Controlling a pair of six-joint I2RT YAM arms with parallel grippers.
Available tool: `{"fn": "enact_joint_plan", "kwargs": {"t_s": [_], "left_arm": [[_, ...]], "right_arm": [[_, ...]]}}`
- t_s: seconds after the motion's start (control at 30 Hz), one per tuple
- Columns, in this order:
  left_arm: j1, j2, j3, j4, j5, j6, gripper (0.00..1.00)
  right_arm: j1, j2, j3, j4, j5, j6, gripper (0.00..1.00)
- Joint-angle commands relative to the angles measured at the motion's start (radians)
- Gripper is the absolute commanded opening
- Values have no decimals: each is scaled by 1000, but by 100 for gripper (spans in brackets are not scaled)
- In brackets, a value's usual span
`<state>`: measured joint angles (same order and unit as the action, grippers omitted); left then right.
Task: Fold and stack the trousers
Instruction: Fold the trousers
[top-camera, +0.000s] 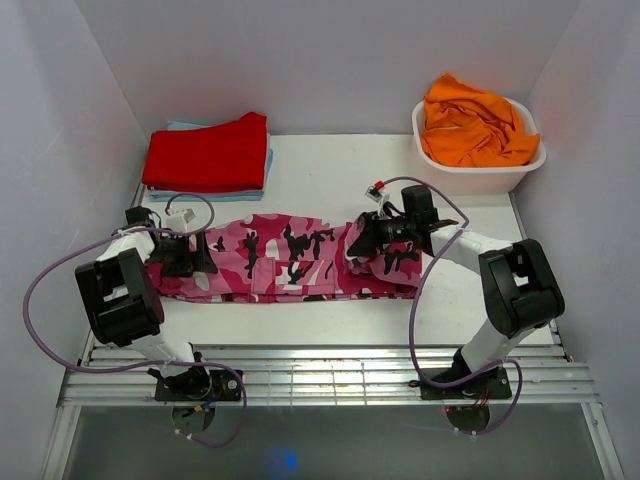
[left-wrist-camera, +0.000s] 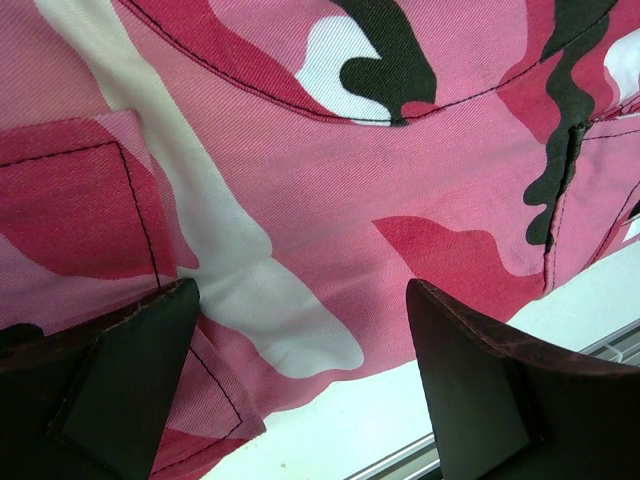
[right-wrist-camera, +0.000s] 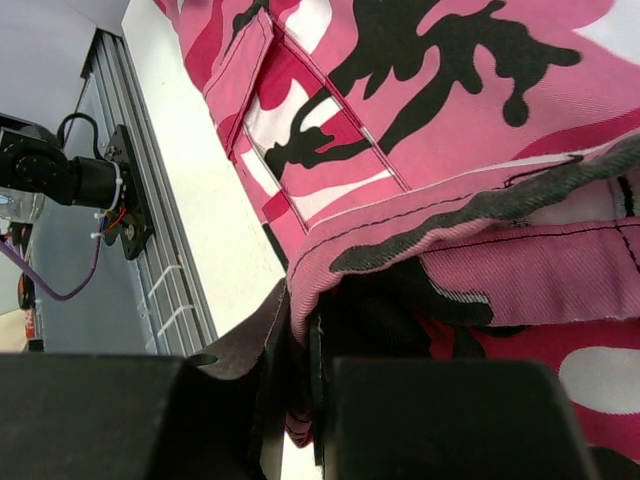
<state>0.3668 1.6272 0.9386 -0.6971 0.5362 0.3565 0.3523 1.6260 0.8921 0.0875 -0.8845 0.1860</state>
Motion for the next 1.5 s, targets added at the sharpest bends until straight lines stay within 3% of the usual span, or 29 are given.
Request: {"fn": "enact_joint_plan", "kwargs": {"t_s": [0.0,0.6,1.27,1.33,1.4,1.47], "left_arm": [[3,71,-50,31,-77,22,98],[3,89,-69,44,-84,22,98],[3,92,-89,51,-102,41,98],[4,94,-89,53,-102,39,98],[3,94,-87,54,-101,39,98],[3,94,-87,53,-101,38,98]], "right_arm": [[51,23,37,139,39,87,8],[217,144,88,279,113,262,8],[326,282,183,238,125,265,8],[338,301,203,218,108,256,15],[346,302,223,209,102,251,29],[358,301,241,207,98,253,22]]}}
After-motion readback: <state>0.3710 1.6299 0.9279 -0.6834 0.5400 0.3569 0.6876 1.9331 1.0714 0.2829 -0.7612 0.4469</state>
